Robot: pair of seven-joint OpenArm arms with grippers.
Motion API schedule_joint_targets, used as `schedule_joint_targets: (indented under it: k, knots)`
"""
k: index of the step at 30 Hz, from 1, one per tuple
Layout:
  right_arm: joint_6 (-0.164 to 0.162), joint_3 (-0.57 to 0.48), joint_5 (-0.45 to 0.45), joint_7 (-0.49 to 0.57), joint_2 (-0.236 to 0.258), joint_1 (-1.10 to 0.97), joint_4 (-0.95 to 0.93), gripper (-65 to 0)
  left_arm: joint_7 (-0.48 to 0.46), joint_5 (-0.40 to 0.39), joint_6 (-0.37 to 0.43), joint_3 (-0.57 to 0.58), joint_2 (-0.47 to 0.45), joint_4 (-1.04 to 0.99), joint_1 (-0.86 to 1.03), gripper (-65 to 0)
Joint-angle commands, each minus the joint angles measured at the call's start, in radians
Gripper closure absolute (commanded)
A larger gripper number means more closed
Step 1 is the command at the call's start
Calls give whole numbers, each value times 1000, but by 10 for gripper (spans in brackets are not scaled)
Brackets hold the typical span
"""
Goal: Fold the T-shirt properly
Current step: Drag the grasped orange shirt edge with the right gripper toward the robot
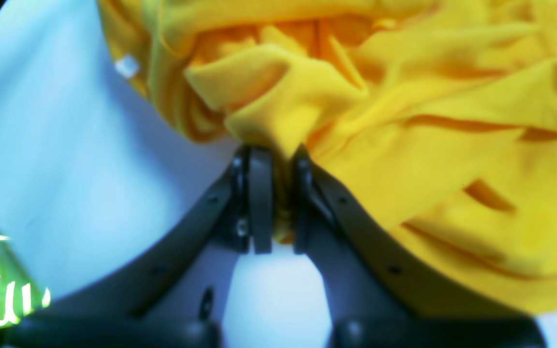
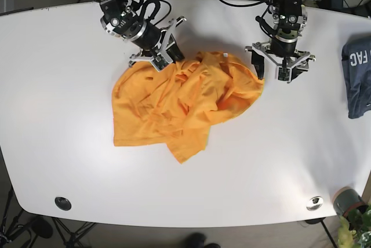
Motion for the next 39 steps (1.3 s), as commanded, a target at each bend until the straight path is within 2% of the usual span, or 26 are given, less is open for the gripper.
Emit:
schedule_joint_targets:
  k: [1,6,11,12,17,20,24,33,39]
  knots:
    - [4,3,14,25,0,-15,37,0,-26,-1,4,-2,-5,17,-18,-442]
    - [10,-5,14,25,-1,-71,65,0,-23,-1,4,-2,-5,-28,-67,-444]
    - [4,-56,14,25,-3,-72,63,-2,-23,-1,4,-2,-5,-77,-118,-444]
    - [4,-62,14,25,-4,-71,62,-33,-23,-1,4,-2,-5,-81,-126,-444]
    - [4,-59,17,25,-4,-71,73,-277,-21,-1,4,-2,-6,-77,-135,-444]
    - [4,-57,17,25,-1,-63,119,-357,-21,-1,4,-8,-12,-49,-135,-446]
    - [4,-57,18,18,2,-58,174,-366,-21,-18,2,-14,-45,3,-130,-446]
    - [4,-57,18,-14,-4,-5,220,-366,-20,-207,2,-94,-103,95,-55,-446]
    - [3,-60,20,-17,-6,66,217,-366,-20,-276,2,-152,-127,92,-17,-446]
